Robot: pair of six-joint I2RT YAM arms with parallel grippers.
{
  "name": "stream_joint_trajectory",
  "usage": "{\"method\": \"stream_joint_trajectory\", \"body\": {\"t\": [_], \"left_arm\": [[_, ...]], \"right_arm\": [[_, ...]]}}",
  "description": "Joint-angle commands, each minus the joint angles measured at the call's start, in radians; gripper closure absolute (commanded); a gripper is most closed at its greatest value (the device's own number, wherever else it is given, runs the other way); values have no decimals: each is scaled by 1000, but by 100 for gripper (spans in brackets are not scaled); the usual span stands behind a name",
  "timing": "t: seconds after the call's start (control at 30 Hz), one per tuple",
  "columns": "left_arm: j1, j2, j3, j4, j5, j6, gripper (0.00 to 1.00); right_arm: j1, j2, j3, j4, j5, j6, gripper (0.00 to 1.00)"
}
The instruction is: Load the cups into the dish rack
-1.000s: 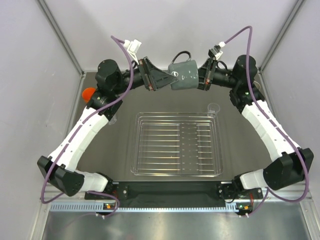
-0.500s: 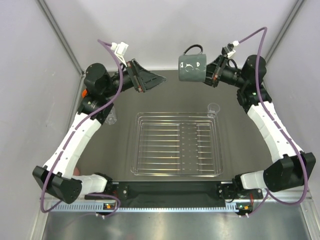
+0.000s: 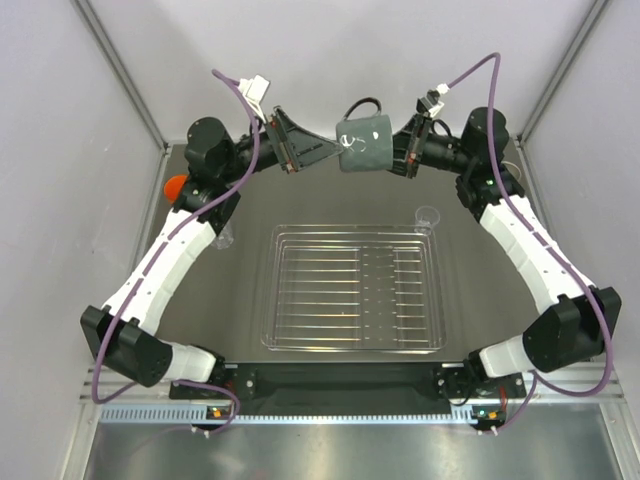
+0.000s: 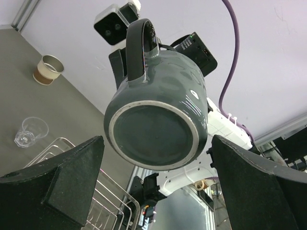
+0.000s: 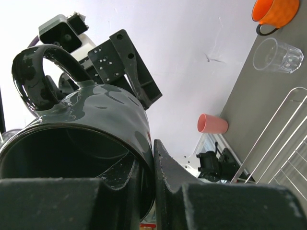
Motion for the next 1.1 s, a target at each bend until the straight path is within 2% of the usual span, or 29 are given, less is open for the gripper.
{"method": "stream_joint_trajectory", "body": {"t": [0.0,0.47,0.6,0.63,0.73,0.77,0.8,0.83,0.87,0.97,1.0,1.07], "left_arm": [[-9,-1,45,92,6,-12,1],[-29,25,48,128,23,-38,1],[-29,27,51,133,24,-41,9],[-29,27,51,129,23,-41,20],[-29,33,56,119,26,-43,41],[-29,36,57,118,29,-44,59],[-29,36,59,118,32,-46,67],[-29,38,59,113,32,-46,80],[-29,38,65,96,24,-38,100],[-26,30,57,76,24,-27,100],[-19,24,53,73,20,-27,100],[-6,12,40,70,20,-35,100]], "right_arm": [[29,-2,92,65,-16,-9,100],[75,48,130,42,-6,-35,100],[76,44,122,38,4,-39,100],[75,44,124,23,7,-51,100],[75,54,153,-29,13,-99,100],[75,54,159,-33,13,-105,100],[75,55,159,-33,13,-108,100],[73,54,158,-33,14,-113,98],[69,54,153,-33,13,-114,90],[58,55,141,-33,5,-119,74],[55,54,136,-33,1,-120,62],[44,54,124,-31,-5,-119,55]]}}
